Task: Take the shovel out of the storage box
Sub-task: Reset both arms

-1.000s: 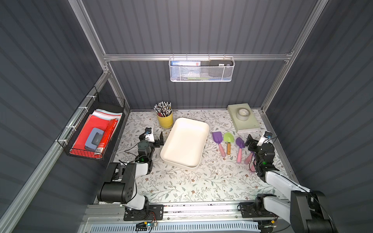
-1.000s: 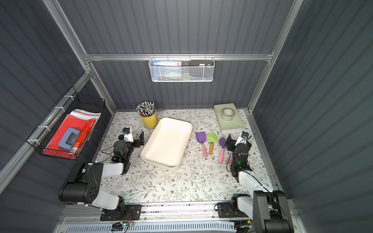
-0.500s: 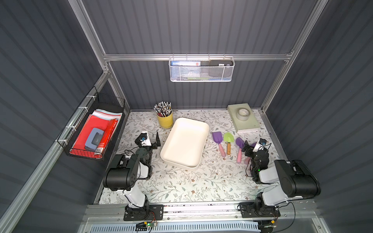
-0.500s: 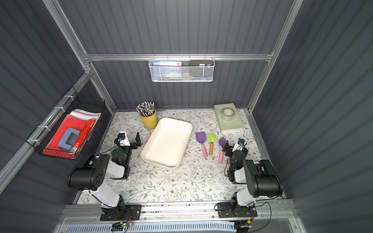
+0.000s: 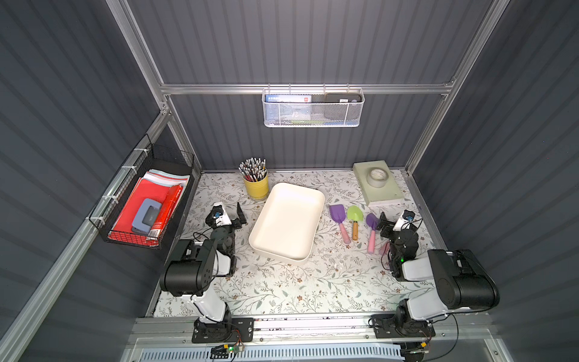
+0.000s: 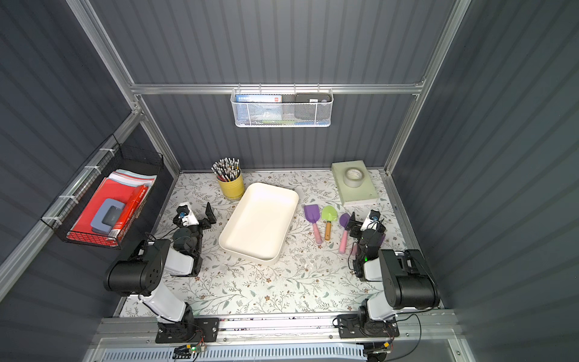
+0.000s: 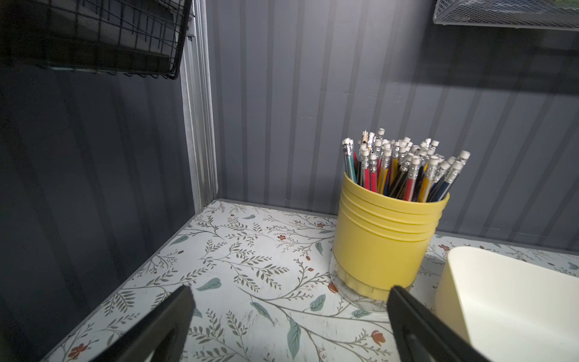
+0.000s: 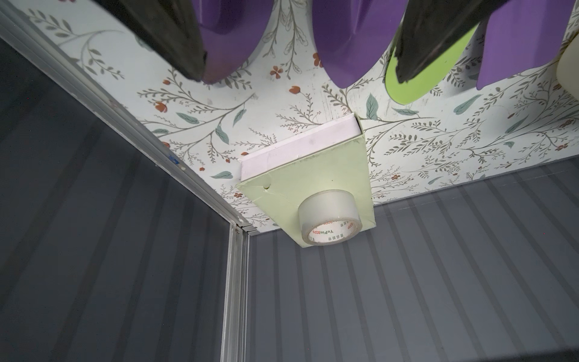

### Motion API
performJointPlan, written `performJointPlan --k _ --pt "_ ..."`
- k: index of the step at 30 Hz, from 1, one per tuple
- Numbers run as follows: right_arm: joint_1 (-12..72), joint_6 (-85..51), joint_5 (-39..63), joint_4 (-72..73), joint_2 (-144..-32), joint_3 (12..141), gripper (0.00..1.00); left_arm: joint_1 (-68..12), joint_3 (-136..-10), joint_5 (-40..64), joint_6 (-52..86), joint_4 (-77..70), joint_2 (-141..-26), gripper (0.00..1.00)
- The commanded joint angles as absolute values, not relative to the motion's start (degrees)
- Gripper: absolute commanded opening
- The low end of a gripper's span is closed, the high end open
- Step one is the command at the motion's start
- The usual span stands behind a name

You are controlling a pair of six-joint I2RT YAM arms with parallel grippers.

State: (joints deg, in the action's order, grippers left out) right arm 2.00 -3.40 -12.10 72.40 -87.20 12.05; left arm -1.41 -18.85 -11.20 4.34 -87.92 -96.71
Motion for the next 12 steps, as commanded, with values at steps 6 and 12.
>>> performJointPlan --k 6,12 --pt "2.22 -3.52 -12.83 71.29 -86.72 12.96 0.99 -1.14 -20.21 -11.42 4.96 -87.36 -97.38 0.99" --pt "2.21 -3.56 -12.92 70.99 -86.57 13.01 0.99 -1.1 -20.04 -11.54 5.01 -87.65 -97.29 0.99"
